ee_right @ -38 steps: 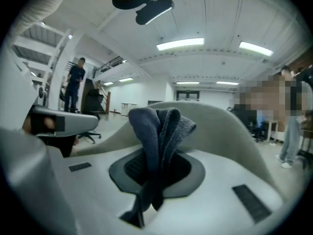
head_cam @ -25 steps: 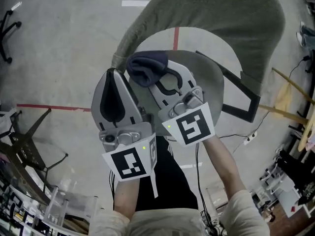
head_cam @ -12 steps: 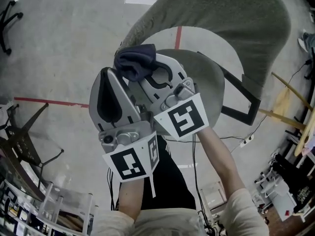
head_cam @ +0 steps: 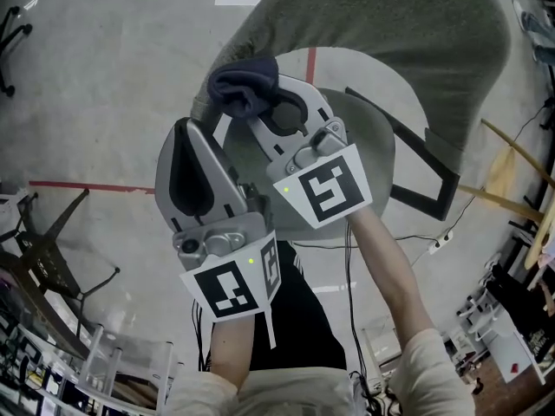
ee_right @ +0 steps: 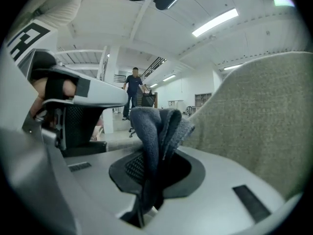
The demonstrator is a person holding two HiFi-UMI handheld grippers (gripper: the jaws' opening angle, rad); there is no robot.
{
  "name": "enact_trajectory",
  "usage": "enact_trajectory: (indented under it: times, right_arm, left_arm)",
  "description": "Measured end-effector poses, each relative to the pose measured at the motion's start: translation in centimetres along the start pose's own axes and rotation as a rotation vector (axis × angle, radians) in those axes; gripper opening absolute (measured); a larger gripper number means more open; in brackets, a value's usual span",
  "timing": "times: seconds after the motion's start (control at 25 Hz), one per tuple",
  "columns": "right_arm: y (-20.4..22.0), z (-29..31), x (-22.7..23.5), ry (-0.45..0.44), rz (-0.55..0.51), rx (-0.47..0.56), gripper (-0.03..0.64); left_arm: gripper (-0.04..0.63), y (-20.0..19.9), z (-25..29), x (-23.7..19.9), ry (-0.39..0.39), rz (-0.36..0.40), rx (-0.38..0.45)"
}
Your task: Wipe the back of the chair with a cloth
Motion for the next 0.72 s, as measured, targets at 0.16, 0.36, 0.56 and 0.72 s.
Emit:
enact_trajectory:
  times: [0.16, 0.36, 0.56, 0.72]
  right_arm:
    - [0.5, 0.1, 3.4, 0.127, 0.047, 0.011, 0.054]
    - [1.2, -0.9, 8.2, 0.265, 0.065, 0.011, 0.054]
    - [2.0, -2.2, 10.8, 0.389, 0.077, 0.000, 0.054]
    - [2.9, -3.9, 12.7, 0.511, 0.091, -0.017, 0.054]
  left_arm:
    - [0.015, 0.4, 0.9, 0.8, 0.040, 0.001, -0.016]
    - [0.015, 1.4, 2.7, 2.8, 0.114, 0.028, -0.049]
    - [0.015, 1.9, 5.2, 5.5, 0.222, 0.042, -0.052]
    - [0.015, 2.7, 6.8, 8.3, 0.344, 0.069, -0.075]
Point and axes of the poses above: the fingertips, and each gripper's own axes: z forward along the fingers, x to its right, y out of its underside, the point moved 8 cm from there along -z, backward along the fingers, and after that the axes turned 9 degrees about y, right-handed, at the moved point
